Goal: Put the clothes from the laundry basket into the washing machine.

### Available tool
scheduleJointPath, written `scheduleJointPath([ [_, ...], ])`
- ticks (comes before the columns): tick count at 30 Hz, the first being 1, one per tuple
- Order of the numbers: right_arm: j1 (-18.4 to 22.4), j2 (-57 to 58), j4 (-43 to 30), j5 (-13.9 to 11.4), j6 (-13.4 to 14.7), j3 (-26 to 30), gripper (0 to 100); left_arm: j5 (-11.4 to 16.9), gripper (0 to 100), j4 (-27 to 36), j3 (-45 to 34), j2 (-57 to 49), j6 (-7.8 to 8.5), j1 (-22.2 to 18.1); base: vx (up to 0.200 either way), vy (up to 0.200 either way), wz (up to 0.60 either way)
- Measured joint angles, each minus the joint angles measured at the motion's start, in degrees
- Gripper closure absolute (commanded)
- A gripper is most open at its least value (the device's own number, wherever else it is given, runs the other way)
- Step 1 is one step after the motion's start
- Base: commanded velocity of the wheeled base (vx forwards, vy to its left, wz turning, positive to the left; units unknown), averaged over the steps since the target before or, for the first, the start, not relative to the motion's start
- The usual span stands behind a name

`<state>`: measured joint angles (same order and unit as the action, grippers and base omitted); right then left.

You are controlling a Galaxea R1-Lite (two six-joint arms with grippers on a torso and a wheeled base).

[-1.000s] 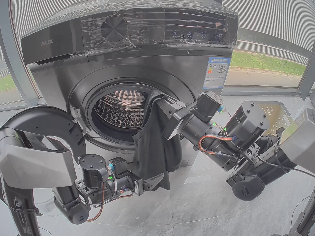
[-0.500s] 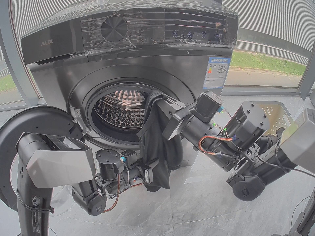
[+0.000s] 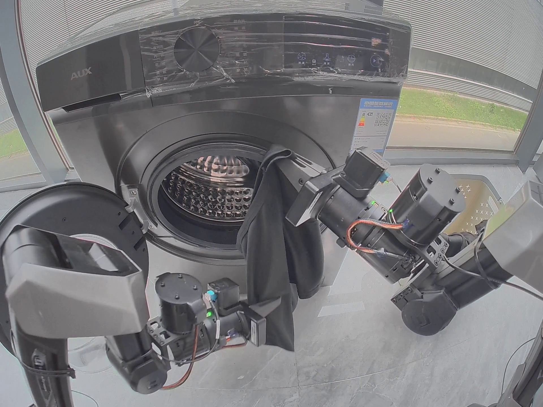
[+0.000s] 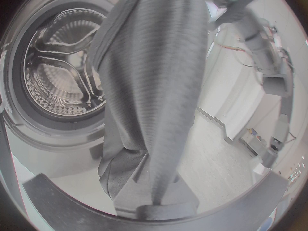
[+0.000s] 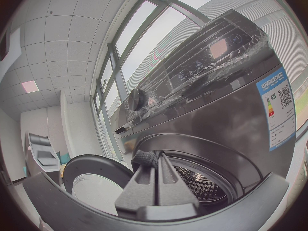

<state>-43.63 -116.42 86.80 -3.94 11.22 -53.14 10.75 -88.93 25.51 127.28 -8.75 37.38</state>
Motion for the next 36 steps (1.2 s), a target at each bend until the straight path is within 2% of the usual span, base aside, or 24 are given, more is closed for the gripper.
scheduleJointPath([
  [3,1.24,-0.56,-0.06,0.0,0.74,-0.74,100,1.28,100,-0.05,-6.21,-5.81,0.35,3.05,0.0,0.0,0.0],
  [8,3.17,-2.22,0.4,0.33,1.94,-0.72,100,2.41,100,-0.05,-13.18,-16.12,0.24,5.97,0.0,0.0,0.0],
  [16,4.63,-5.77,1.56,0.52,2.74,3.36,100,2.79,100,-0.02,-17.83,-30.49,-3.29,7.13,0.0,0.0,0.0],
  [17,4.68,-6.13,1.63,0.5,2.72,4.13,0,2.79,100,-0.05,-17.91,-31.61,-3.43,6.85,0.0,0.0,0.0],
  [25,4.36,-6.86,1.88,0.6,2.08,8.19,0,2.55,100,0.02,-16.7,-35.22,-3.54,4.21,0.0,0.0,0.0],
  [33,4.22,-3.73,1.88,0.88,-2.77,18.66,0,1.15,100,0.13,-16.04,-35.89,-3.56,2.41,0.0,0.0,0.0],
  [36,4.39,-2.13,1.83,1.73,-4.02,23.52,0,-1.12,100,0.24,-15.7,-35.78,-3.58,1.93,0.0,0.0,0.0],
])
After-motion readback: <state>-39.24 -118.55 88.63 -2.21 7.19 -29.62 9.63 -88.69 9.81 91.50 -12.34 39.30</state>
